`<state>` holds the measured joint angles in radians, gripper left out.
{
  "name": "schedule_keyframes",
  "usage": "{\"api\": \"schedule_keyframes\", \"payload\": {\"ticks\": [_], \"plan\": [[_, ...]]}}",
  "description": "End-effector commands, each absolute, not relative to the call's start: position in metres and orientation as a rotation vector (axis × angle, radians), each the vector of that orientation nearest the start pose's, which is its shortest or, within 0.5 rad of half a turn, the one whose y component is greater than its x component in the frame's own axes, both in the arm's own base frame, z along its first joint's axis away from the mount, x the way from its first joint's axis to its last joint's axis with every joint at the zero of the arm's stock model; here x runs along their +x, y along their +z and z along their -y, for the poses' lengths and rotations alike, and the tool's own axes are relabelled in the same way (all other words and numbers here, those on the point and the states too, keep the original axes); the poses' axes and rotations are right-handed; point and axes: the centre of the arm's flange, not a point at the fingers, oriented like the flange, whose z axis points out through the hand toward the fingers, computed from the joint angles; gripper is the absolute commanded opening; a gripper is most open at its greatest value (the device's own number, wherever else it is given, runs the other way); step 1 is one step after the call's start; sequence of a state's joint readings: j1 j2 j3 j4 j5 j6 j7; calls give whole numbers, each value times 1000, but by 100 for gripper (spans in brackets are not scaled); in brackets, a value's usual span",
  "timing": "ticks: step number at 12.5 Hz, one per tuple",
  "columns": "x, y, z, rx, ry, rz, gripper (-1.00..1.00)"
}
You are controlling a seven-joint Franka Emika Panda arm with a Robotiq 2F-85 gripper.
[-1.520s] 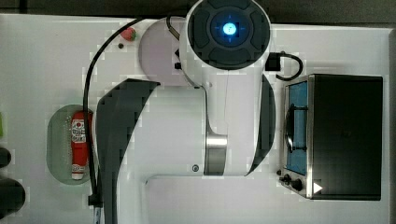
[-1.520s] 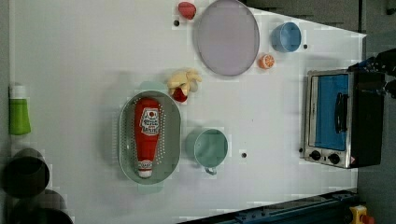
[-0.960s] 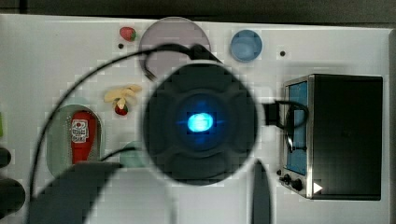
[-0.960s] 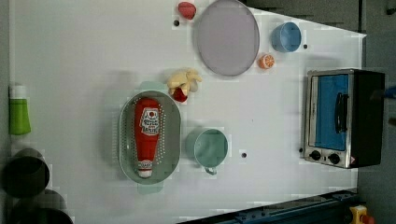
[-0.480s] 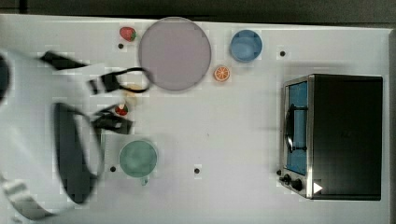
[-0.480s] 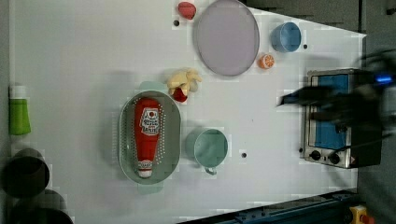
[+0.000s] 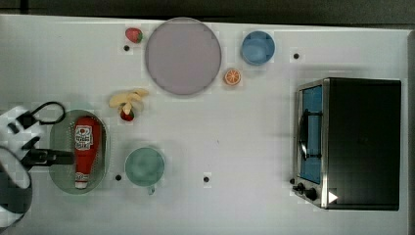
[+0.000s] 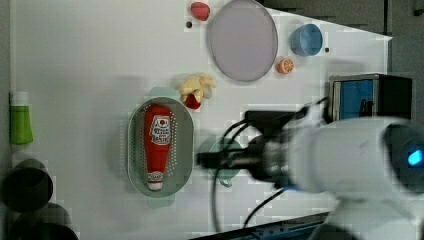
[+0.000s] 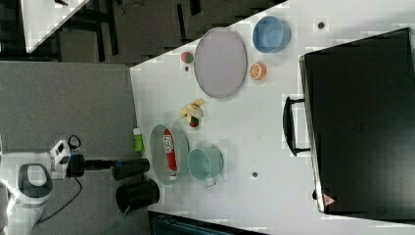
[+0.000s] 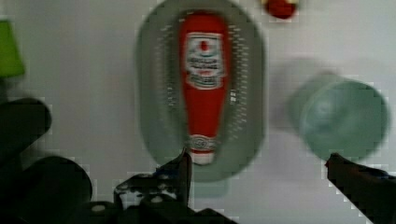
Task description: Pick ketchup from strainer and place it on the table
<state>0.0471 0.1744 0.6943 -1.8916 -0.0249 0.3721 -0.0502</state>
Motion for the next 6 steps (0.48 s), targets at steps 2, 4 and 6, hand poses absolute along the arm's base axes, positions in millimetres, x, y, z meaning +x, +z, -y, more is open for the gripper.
{"api": "schedule_keyframes", "payload": {"ticks": [2,4,6], "plan": [[442,370,-385,-3124,116,-91,100],[438,329,-391,-3127,68,-41,100],[437,291,-395,-3106,55,-37,100]]}}
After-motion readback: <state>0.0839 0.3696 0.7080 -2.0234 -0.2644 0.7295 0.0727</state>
